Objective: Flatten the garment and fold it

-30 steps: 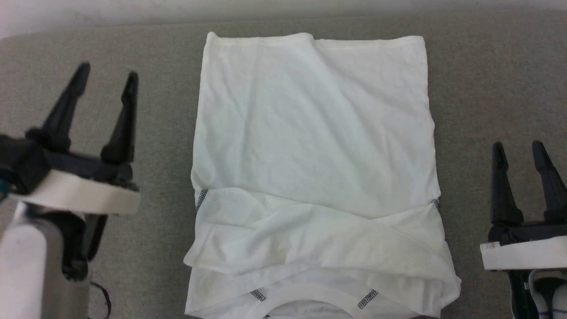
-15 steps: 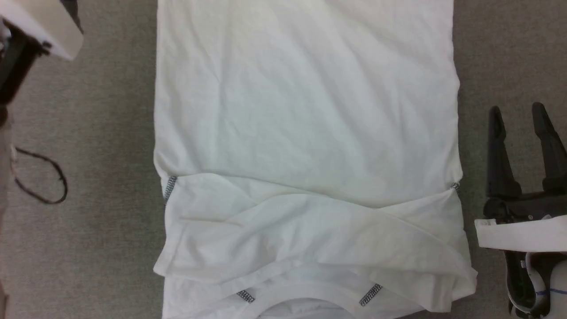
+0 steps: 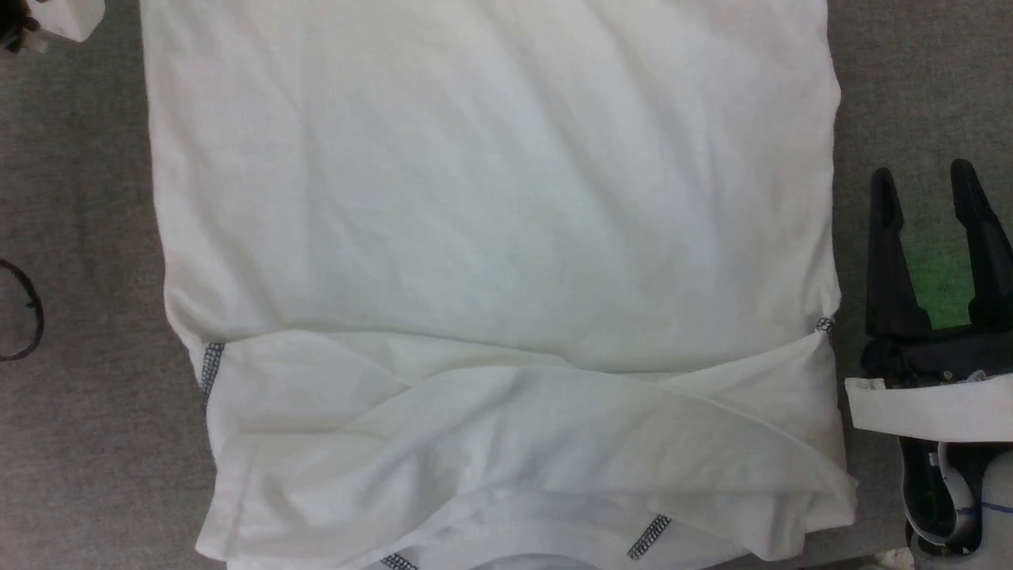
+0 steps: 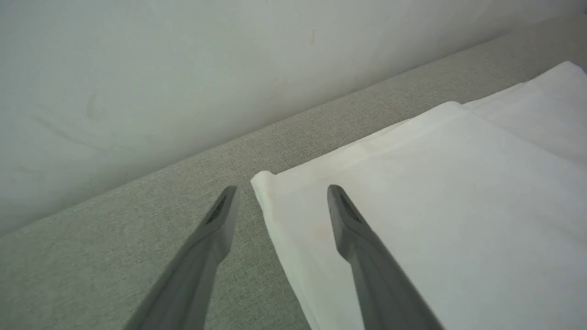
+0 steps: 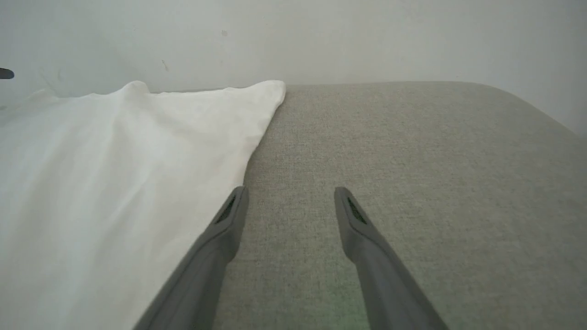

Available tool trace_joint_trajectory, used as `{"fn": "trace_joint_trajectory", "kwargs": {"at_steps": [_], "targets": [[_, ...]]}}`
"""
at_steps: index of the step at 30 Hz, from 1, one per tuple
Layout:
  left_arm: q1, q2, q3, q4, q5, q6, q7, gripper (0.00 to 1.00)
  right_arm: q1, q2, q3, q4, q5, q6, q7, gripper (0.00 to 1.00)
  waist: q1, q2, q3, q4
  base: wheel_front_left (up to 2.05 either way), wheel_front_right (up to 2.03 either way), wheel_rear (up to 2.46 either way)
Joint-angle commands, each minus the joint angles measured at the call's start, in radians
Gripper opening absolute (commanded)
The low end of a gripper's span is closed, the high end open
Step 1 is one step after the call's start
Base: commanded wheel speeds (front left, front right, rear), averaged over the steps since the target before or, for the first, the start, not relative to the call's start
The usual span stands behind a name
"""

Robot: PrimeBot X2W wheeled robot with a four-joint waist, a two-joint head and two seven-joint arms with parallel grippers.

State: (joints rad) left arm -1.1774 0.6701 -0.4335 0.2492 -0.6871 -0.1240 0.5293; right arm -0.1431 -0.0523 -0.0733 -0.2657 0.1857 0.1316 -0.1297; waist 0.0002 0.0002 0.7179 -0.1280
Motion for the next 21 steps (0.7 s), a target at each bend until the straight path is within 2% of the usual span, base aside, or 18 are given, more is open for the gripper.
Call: {"fn": "trace_joint_trajectory", "kwargs": {"at_steps": [1, 9, 11, 17, 21], "targets": [[-0.015, 0.000, -0.005, 0.007, -0.007, -0.007, 0.002, 1.00, -0.011, 0.002, -0.003, -0.001, 0.004, -0.001, -0.008, 1.00, -0.0002, -0.0002, 0.033, -0.032, 0.00, 0.00, 0.00], [-0.031, 0.024, -0.024, 0.092, 0.000, -0.007, 0.000, 1.00, -0.013, 0.002, 0.004, 0.010, 0.014, -0.001, -0.022, 1.00, -0.0002, -0.0002, 0.057, -0.062, 0.00, 0.00, 0.00], [-0.032, 0.025, -0.027, 0.109, 0.002, -0.007, -0.005, 0.00, -0.011, 0.002, 0.002, 0.012, 0.014, -0.001, -0.024, 1.00, -0.0002, -0.0002, 0.059, -0.064, 0.00, 0.00, 0.00], [-0.030, 0.018, -0.044, 0.133, -0.002, -0.007, -0.059, 0.00, -0.025, 0.002, -0.007, -0.001, 0.001, -0.001, -0.014, 1.00, -0.0002, -0.0002, 0.031, -0.051, 0.00, 0.00, 0.00], [-0.005, 0.003, -0.057, 0.155, -0.012, -0.007, -0.115, 0.00, -0.084, 0.002, -0.023, -0.071, 0.006, -0.001, 0.039, 1.00, -0.0002, -0.0002, -0.017, -0.043, 0.00, 0.00, 0.00]]}}
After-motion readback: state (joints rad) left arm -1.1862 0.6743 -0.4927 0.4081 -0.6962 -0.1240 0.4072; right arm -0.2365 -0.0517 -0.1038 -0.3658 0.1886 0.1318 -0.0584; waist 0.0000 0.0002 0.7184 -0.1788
